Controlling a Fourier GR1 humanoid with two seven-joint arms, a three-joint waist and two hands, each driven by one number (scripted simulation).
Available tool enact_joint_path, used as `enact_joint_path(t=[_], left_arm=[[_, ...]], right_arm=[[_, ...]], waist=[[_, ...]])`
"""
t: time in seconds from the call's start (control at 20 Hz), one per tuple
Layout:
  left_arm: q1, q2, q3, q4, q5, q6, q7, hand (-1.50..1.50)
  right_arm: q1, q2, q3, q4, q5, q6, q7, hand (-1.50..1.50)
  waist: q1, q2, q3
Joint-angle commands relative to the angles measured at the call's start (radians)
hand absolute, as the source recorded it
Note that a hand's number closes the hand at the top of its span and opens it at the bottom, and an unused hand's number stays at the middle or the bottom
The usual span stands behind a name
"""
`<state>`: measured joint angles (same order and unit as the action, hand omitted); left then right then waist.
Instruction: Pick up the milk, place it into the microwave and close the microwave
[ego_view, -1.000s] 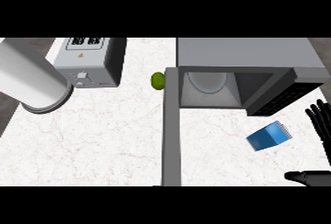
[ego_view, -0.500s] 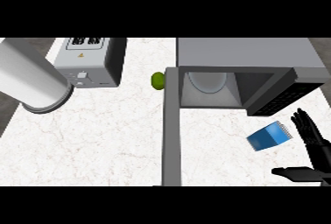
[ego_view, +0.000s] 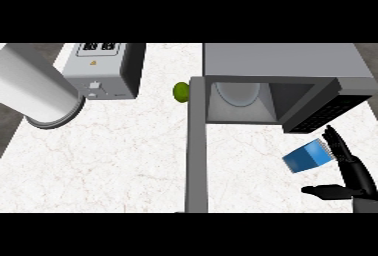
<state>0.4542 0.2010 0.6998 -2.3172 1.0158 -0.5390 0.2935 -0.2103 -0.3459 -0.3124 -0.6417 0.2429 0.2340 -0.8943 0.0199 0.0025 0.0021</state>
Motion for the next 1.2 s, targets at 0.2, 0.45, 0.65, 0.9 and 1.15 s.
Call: enact_joint_path(t=[0.2, 0.45, 0.65, 0.9, 1.15], left_arm=[[-0.004, -0.018, 0.023, -0.044, 0.013, -0.011, 0.022, -1.50], [0.007, -0.043, 0.005, -0.012, 0.020, -0.052, 0.024, -1.50], [0.028, -0.015, 0.038, 0.020, 0.079, -0.086, 0.029, -1.50], [-0.001, -0.009, 0.014, -0.011, 0.061, -0.048, 0.049, -1.50], [0.007, -0.025, 0.036, 0.005, 0.070, -0.042, 0.046, -1.50]], right_arm=[[-0.140, -0.017, -0.010, 0.308, 0.028, -0.011, -0.187, -1.50], [-0.167, 0.012, -0.007, 0.347, 0.011, 0.014, -0.192, -1.50], [-0.142, -0.011, -0.016, 0.362, -0.017, 0.101, -0.233, 1.50], [-0.208, 0.040, 0.034, 0.362, 0.019, 0.043, -0.200, 1.50], [-0.176, 0.015, 0.030, 0.346, -0.008, 0.110, -0.278, 1.50]], waist=[[0.009, 0.004, 0.002], [0.013, 0.006, 0.002], [0.014, 0.004, 0.002], [0.024, 0.010, 0.004], [0.019, 0.008, 0.004]])
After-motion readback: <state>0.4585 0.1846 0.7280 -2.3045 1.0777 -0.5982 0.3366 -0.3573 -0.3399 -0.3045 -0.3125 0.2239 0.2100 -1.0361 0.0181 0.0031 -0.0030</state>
